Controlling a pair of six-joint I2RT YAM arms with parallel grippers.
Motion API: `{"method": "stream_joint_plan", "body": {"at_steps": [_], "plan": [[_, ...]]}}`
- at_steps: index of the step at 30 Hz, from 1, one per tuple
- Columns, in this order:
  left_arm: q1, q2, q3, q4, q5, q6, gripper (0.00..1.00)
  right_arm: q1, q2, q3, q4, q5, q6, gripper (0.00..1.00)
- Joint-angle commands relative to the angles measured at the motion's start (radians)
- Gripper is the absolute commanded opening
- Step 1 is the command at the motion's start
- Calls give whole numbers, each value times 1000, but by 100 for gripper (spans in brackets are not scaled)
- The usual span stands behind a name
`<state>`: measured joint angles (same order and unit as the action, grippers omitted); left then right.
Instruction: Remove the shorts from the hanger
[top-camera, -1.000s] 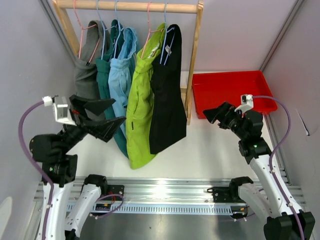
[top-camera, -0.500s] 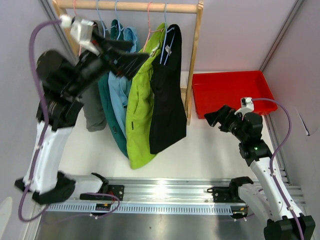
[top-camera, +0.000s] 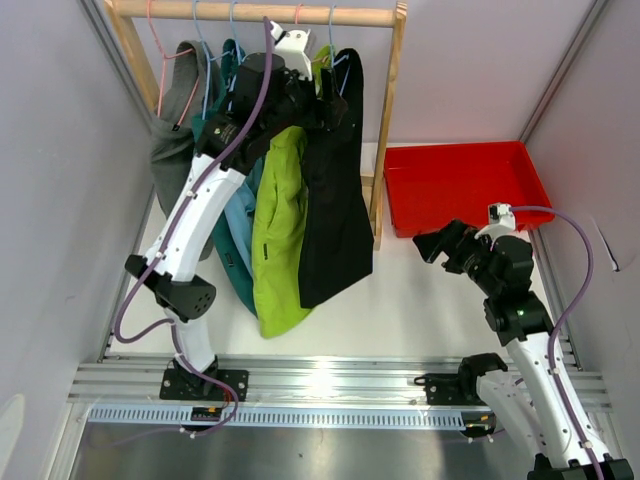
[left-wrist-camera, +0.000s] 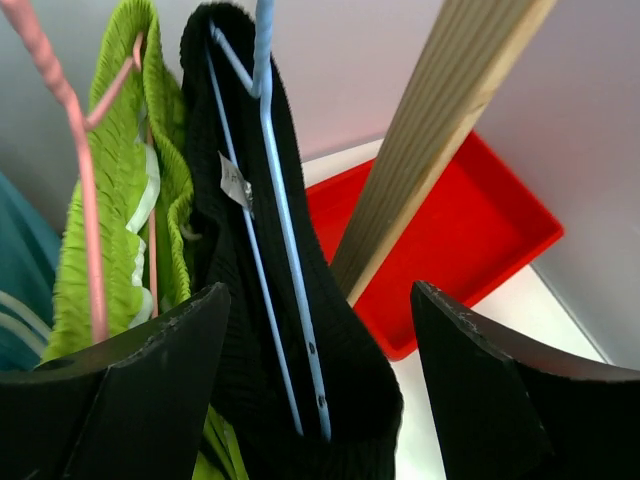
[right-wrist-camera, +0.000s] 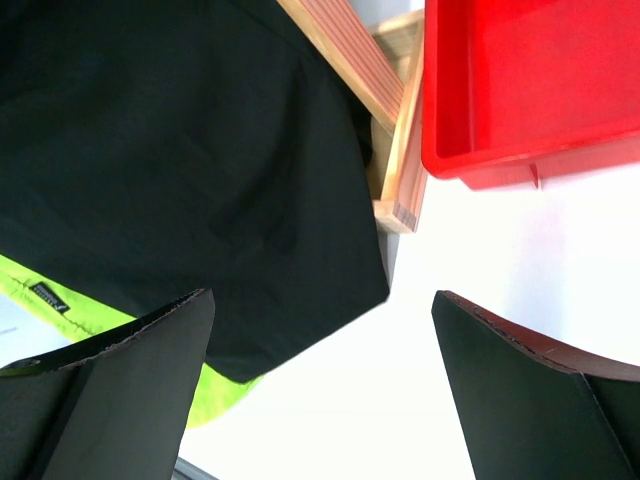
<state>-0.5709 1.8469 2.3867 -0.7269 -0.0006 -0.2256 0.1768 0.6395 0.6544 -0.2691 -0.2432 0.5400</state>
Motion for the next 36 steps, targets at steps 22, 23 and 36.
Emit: {"method": "stream_joint_plan", "body": {"at_steps": [22, 23, 36], "plan": [[-33, 69, 22, 61, -141, 37, 39, 7, -8, 56, -38, 8, -17, 99], [-34, 69, 20, 66, -141, 35, 33, 7, -8, 56, -38, 8, -17, 99], [-47, 11, 85, 72, -142, 3, 0, 38, -5, 138, 37, -94, -64, 99]]}}
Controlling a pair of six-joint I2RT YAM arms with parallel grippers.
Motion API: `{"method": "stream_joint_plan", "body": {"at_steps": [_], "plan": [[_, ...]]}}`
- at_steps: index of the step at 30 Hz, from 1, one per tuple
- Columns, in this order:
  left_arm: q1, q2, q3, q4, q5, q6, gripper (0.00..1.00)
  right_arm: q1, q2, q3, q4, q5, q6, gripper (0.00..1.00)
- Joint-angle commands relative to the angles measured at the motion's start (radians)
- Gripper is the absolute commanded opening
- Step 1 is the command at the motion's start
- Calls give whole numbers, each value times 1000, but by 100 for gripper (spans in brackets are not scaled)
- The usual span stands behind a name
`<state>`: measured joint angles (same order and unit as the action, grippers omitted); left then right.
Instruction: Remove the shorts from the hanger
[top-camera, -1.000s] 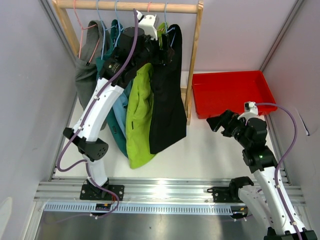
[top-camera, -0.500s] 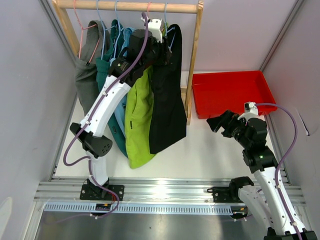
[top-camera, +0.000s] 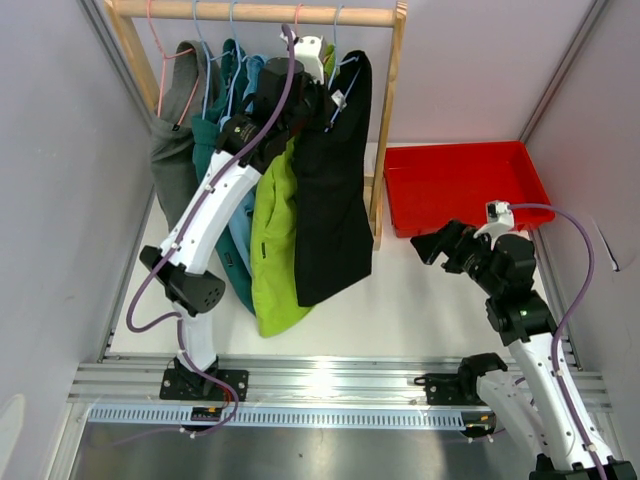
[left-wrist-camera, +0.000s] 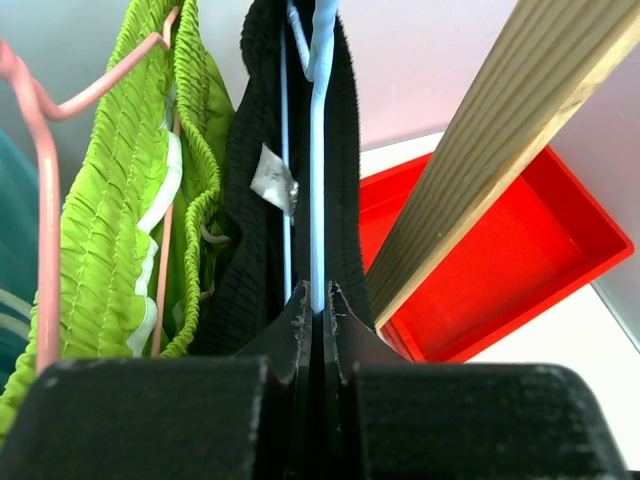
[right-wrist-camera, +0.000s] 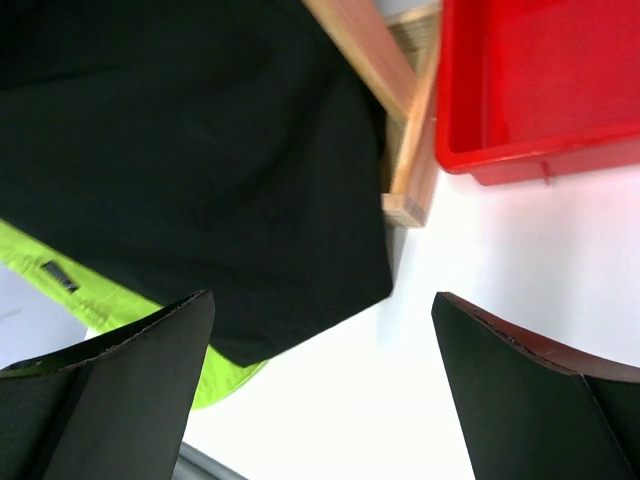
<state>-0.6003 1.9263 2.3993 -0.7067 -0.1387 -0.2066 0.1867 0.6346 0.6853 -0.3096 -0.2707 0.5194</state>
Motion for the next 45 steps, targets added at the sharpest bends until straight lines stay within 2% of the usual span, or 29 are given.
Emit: {"method": "stream_joint_plan", "body": {"at_steps": [1, 5, 8, 9, 16, 20, 24, 33, 40, 45], "plan": [[-22, -81, 75, 58, -2, -17, 0, 45, 22, 138, 79, -73, -71, 99], [-41, -151, 83, 102, -1, -45, 0, 195, 124, 337, 43, -4, -148, 100], [-44, -174, 83, 118, -2, -76, 0, 365, 236, 520, -3, 92, -217, 99], [-46, -185, 83, 119, -13, -85, 0, 470, 261, 599, -16, 129, -234, 99], [-56, -231, 18, 144, -78, -166, 0, 909, 459, 789, 44, 512, -363, 99], [-72, -247, -15, 156, -104, -198, 0, 1051, 566, 841, 82, 619, -406, 99], [-81, -268, -37, 147, -96, -223, 0, 1149, 663, 849, 173, 764, -472, 99], [-90, -401, -216, 177, -85, -229, 0, 1215, 766, 847, 392, 973, -617, 100], [-90, -463, -258, 170, -98, -195, 0, 1330, 846, 921, 432, 1295, -748, 99], [-90, -503, -308, 194, -62, -227, 0, 1344, 899, 921, 512, 1347, -811, 99]]}}
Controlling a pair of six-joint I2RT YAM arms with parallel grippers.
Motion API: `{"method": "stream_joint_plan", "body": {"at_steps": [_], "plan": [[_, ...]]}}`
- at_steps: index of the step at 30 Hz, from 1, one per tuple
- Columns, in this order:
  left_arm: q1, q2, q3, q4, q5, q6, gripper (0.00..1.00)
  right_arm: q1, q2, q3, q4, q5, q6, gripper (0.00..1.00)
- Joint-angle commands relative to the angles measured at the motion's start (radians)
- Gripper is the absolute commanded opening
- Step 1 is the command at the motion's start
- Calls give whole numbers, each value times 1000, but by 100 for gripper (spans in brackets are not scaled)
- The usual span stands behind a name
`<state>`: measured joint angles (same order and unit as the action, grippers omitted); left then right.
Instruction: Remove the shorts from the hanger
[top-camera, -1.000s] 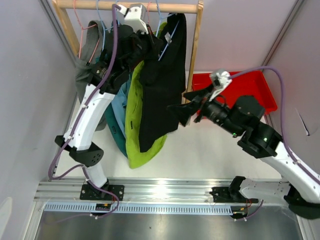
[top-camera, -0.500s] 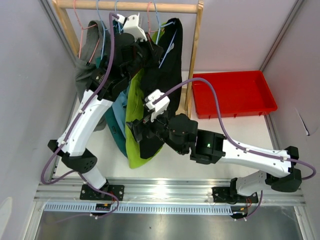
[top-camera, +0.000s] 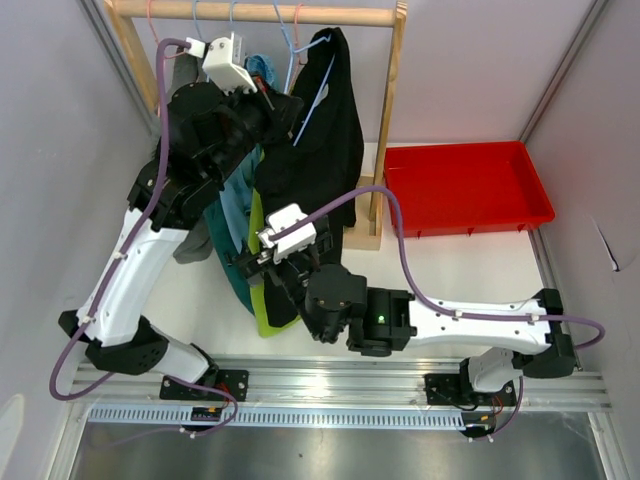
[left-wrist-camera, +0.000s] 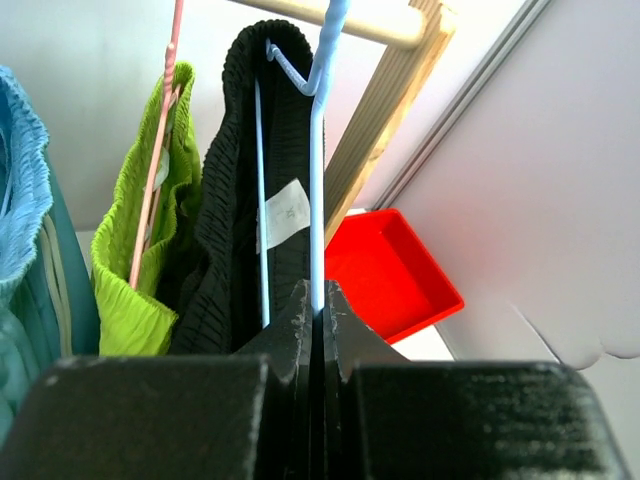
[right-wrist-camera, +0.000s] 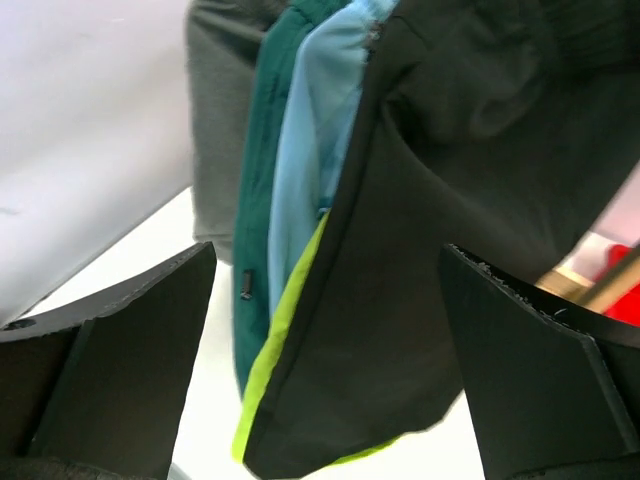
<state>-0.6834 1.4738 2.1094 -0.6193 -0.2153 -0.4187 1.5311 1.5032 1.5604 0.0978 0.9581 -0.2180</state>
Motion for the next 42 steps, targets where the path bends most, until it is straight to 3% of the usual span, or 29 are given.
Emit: {"method": "stream_joint_plan", "body": {"at_steps": [1, 4, 8, 10, 11, 12, 17, 25, 29, 32, 37, 42], "plan": [[-7, -64, -29, 112, 19, -20, 0, 0, 43, 49, 118, 122, -83, 99], [-7, -79, -52, 110, 31, -34, 0, 1, 86, 59, 177, 123, -122, 88], [-7, -127, -103, 113, 47, -55, 0, 0, 132, 58, 310, 134, -196, 65], [-5, -150, -124, 124, 54, -65, 0, 0, 153, 61, 342, 137, -221, 42], [-7, -167, -134, 131, 54, -66, 0, 0, 158, 66, 341, 136, -219, 13], [-7, -173, -149, 133, 53, -65, 0, 4, 163, 69, 335, 139, -213, 0], [-7, -184, -154, 121, 19, -45, 0, 81, 152, 37, 327, 178, -198, 0], [-5, -162, -174, 196, -114, 64, 0, 389, 153, -57, 347, 396, -169, 0], [2, -110, -99, 179, -136, 90, 0, 469, 187, -39, 309, 459, -100, 0], [2, -101, -74, 121, -98, 69, 0, 459, 187, -36, 324, 462, -104, 0], [-4, -138, -64, -63, 120, 8, 0, 341, 97, -105, 434, 426, -231, 0], [-71, -312, -278, -180, 232, -44, 0, 103, -32, -160, 424, 335, -284, 0]]}}
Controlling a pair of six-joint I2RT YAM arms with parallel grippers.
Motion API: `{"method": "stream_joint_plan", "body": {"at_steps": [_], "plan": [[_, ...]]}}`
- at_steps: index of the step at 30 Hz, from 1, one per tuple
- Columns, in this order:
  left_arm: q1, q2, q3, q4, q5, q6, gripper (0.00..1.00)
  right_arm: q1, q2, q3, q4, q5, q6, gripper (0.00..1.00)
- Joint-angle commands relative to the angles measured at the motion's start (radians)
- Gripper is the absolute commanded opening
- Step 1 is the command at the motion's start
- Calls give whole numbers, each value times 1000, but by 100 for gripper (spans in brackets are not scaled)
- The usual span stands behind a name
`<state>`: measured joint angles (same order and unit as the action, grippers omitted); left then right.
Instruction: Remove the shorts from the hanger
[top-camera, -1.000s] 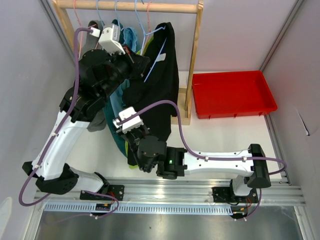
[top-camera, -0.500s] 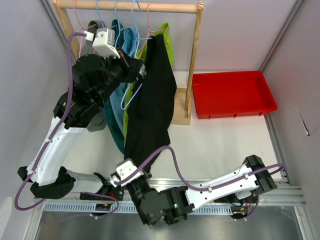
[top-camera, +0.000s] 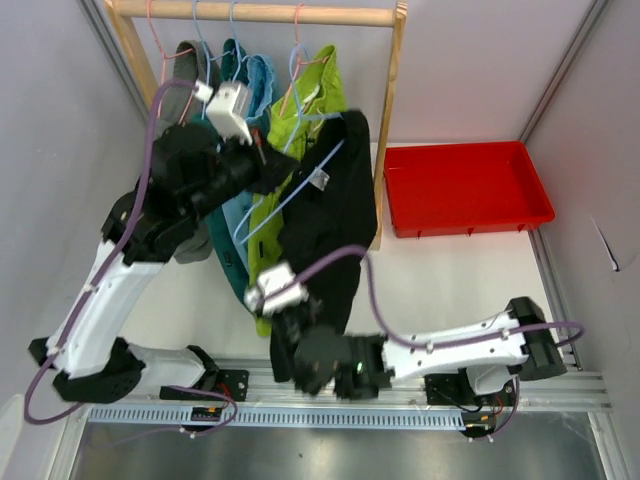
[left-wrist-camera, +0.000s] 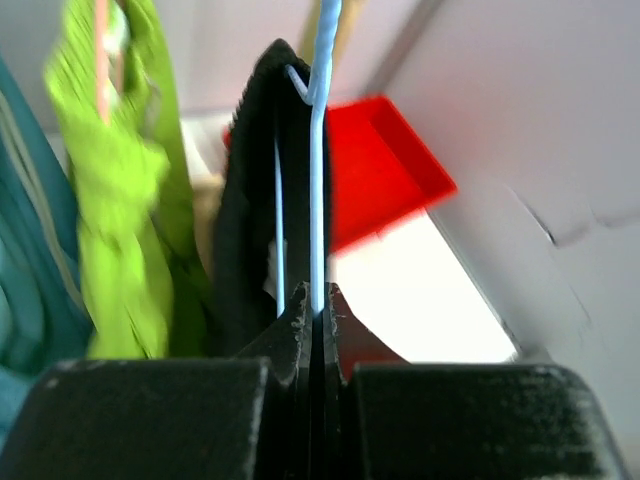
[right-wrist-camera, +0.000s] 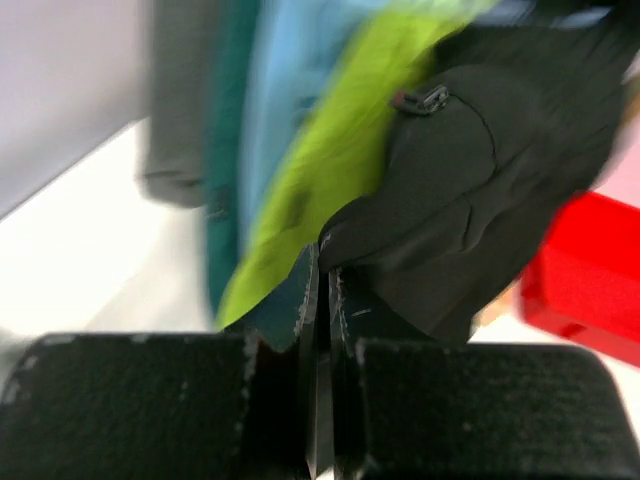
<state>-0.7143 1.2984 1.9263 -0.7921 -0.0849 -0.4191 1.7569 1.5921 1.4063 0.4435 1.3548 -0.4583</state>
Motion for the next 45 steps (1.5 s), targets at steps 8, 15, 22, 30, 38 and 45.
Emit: {"method": "stream_joint_plan", "body": {"at_steps": [8, 15, 22, 30, 38, 45], "plan": [[-129, -304, -222, -222, 45, -99, 0, -438, -387, -53, -144, -128, 87, 0], [-132, -424, -303, -213, 31, -81, 0, -549, -587, -58, -241, -91, 70, 0], [-132, -482, -431, -98, 51, -49, 0, -927, -476, 235, -483, -424, 163, 0], [-132, -429, -425, -58, 37, 5, 0, -1264, -229, 587, -580, -697, 237, 0], [-131, -373, -408, -27, 16, 31, 0, -1566, 80, 1021, -687, -873, 346, 0], [-132, -327, -394, -19, -19, 54, 0, -1679, 143, 970, -652, -944, 454, 0]]}}
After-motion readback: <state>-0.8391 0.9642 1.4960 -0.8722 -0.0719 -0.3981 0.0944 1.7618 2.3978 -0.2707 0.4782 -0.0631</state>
